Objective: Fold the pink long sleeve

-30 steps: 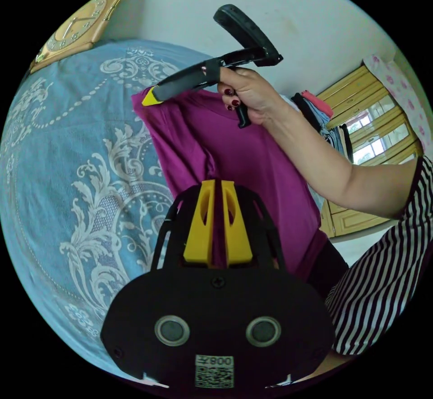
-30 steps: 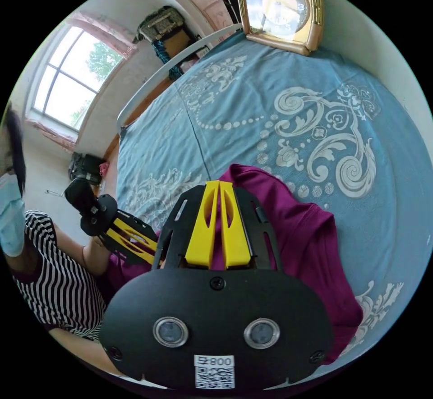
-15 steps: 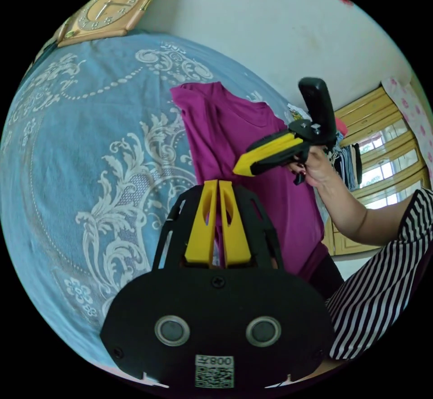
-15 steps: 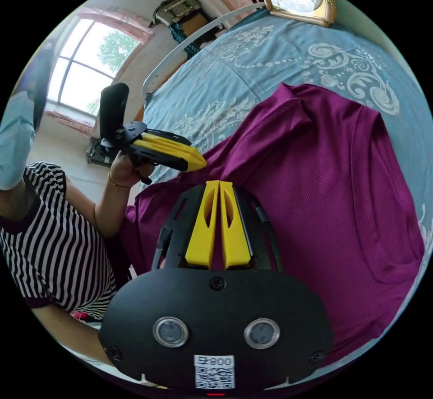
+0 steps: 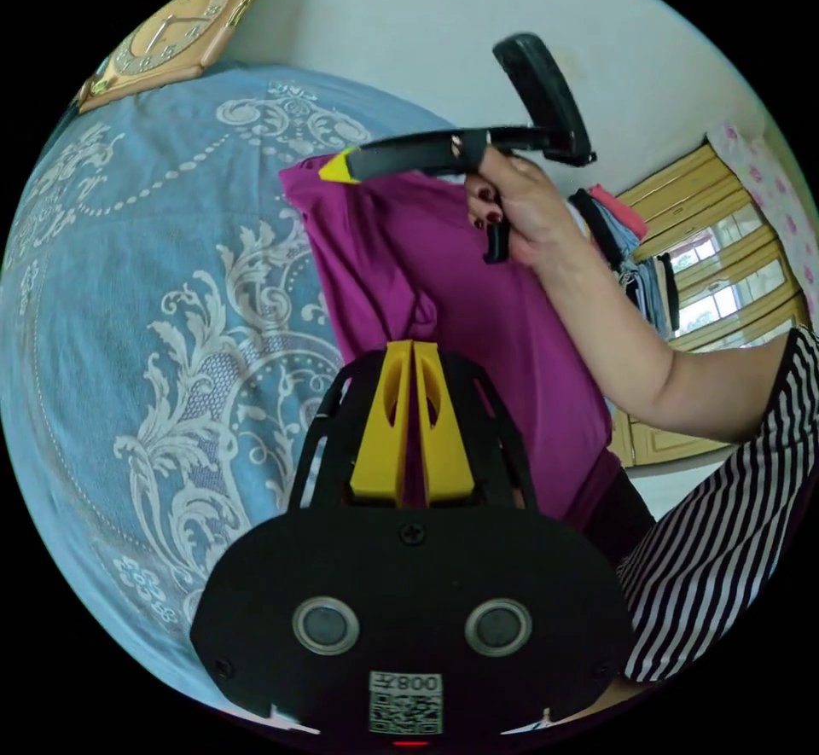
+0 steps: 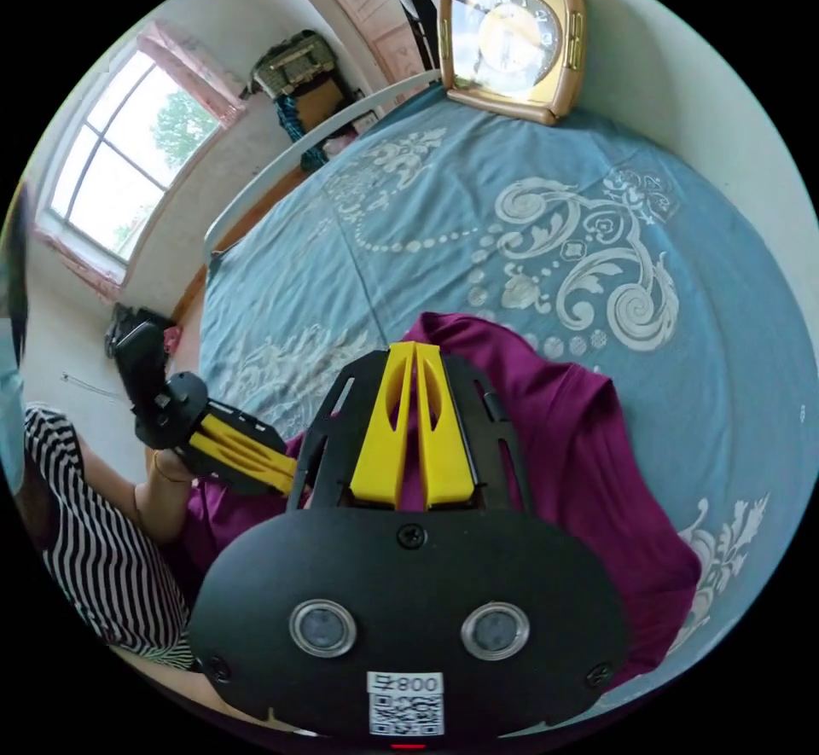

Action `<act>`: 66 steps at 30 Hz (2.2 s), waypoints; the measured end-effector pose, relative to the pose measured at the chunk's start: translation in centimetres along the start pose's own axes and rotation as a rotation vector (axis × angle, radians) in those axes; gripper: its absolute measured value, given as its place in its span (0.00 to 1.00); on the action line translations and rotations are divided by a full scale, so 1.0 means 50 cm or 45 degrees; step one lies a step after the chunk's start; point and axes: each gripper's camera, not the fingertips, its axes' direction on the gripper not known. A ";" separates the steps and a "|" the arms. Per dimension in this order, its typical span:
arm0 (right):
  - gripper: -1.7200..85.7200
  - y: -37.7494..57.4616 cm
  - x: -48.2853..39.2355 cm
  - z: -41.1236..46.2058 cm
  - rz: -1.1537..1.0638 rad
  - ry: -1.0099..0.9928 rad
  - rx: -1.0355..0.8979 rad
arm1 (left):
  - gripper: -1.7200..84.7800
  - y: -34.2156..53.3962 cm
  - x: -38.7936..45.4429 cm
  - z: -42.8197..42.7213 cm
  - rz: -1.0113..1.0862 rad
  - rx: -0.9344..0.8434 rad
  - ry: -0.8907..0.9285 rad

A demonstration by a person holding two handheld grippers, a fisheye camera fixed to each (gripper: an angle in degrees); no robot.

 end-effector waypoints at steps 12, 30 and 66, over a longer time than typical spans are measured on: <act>0.02 0.162 -0.008 -0.012 0.071 -0.064 0.050 | 0.02 0.053 0.015 -0.017 0.033 0.016 0.048; 0.02 0.709 -0.029 -0.149 0.442 0.115 0.237 | 0.02 0.169 0.053 -0.055 -0.064 0.138 -0.023; 0.09 1.965 -0.119 -0.227 1.397 -0.298 0.446 | 0.14 0.802 0.103 -0.312 -0.696 -0.172 0.328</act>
